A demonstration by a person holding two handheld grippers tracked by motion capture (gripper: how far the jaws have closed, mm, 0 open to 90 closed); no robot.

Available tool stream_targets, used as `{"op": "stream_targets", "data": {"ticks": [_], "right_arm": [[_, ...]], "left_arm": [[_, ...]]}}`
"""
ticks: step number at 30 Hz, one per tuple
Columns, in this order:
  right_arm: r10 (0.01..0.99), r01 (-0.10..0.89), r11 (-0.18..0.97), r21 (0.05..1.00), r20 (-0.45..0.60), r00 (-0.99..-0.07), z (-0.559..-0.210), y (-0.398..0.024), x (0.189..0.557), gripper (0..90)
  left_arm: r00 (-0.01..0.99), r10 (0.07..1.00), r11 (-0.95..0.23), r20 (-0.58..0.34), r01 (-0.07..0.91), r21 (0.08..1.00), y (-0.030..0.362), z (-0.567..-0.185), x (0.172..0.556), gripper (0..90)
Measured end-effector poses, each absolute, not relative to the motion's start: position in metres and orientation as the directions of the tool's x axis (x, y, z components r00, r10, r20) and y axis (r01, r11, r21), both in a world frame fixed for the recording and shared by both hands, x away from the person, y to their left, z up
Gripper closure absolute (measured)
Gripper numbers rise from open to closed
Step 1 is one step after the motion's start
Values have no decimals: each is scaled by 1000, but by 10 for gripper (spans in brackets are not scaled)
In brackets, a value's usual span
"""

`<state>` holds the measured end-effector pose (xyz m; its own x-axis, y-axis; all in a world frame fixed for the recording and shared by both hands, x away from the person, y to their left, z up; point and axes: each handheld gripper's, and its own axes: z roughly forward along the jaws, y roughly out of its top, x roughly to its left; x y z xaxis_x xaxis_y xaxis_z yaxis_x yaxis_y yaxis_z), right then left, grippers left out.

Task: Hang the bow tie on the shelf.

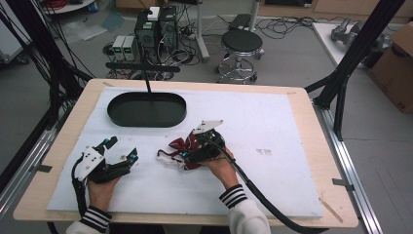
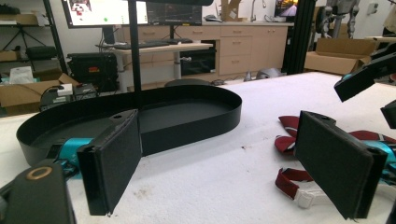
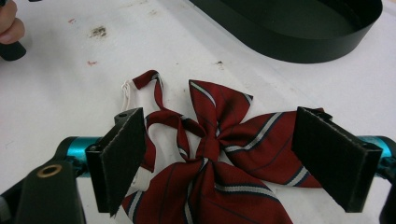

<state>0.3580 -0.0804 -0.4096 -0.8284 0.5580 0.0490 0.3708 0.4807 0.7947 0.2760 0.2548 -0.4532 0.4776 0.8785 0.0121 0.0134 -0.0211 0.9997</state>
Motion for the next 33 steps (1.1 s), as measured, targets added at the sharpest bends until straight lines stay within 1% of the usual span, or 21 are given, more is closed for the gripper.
{"op": "stream_targets", "data": {"ticks": [2, 4, 7, 9, 14, 17, 19, 22, 23, 26, 29, 33], "right_arm": [[559, 367, 475, 800, 48, -828, -409, -80, 359, 174], [563, 390, 498, 775, 53, -825, -406, -76, 362, 167], [540, 375, 500, 781, 57, -840, -400, -66, 364, 167], [535, 355, 505, 787, 37, -844, -398, -62, 365, 168], [553, 414, 523, 745, 73, -830, -406, -63, 372, 168], [545, 421, 547, 723, 74, -835, -408, -64, 372, 189], [536, 420, 563, 712, 73, -841, -408, -65, 373, 252], [532, 422, 580, 696, 68, -844, -408, -68, 375, 309], [532, 422, 587, 691, 64, -844, -408, -68, 376, 325], [517, 439, 595, 673, 97, -850, -410, -68, 377, 359], [532, 451, 614, 649, 82, -843, -413, -66, 375, 444], [540, 468, 600, 648, 103, -835, -415, -64, 376, 531]], "left_arm": [[477, 879, -21, 11, 14, 1000, 255, -453, 276, 156], [476, 880, -22, 13, 14, 1000, 255, -453, 276, 156], [475, 880, -23, 14, 13, 1000, 255, -453, 276, 156], [476, 879, -22, 12, 14, 1000, 255, -453, 276, 156], [477, 879, -20, 10, 15, 1000, 255, -453, 276, 156], [476, 879, -19, 9, 16, 1000, 255, -453, 276, 156], [477, 879, -20, 10, 15, 1000, 255, -453, 276, 156], [477, 879, -20, 10, 16, 1000, 255, -453, 276, 156], [476, 879, -19, 9, 16, 1000, 255, -453, 276, 156], [478, 878, -18, 7, 20, 1000, 255, -453, 277, 156], [479, 878, -19, 6, 22, 1000, 255, -453, 277, 156], [479, 878, -18, 4, 24, 1000, 255, -453, 277, 156]]}}
